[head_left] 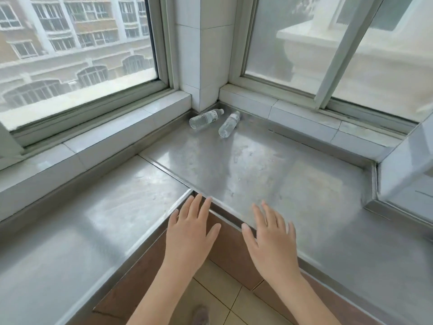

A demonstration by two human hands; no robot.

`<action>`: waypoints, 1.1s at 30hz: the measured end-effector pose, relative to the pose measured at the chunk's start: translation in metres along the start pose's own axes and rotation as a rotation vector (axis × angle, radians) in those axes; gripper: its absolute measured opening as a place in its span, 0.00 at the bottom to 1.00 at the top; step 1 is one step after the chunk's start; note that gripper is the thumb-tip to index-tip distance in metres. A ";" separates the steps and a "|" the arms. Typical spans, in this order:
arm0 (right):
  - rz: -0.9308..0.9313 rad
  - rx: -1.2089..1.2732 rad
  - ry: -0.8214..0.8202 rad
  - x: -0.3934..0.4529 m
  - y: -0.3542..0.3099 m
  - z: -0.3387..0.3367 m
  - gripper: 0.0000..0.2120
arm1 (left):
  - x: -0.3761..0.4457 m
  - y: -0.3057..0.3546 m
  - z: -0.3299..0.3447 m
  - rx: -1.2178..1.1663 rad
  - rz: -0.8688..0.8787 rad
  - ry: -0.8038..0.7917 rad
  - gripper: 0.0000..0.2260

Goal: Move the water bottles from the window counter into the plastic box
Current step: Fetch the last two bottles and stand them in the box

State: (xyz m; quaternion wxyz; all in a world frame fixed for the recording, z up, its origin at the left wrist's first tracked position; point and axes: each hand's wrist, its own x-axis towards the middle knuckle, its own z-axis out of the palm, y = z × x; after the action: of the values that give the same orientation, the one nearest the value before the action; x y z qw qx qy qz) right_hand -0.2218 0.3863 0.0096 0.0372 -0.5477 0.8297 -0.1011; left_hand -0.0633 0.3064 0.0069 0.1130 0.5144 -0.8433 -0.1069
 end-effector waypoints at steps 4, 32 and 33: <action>0.061 0.045 0.020 0.053 0.002 -0.004 0.35 | 0.071 0.005 0.006 0.047 0.064 0.004 0.28; 0.021 0.047 -0.168 0.441 0.016 0.069 0.34 | 0.413 -0.061 0.077 0.045 -0.148 -0.066 0.27; 0.029 0.038 -0.171 0.454 0.014 0.074 0.33 | 0.432 -0.065 0.081 0.028 -0.136 -0.069 0.27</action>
State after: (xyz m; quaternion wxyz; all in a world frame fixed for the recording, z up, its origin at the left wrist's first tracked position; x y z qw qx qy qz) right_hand -0.4022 -0.0339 -0.0430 0.1196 -0.5416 0.8292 -0.0694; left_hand -0.2255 -0.1030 -0.0545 0.0694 0.5680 -0.8112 -0.1203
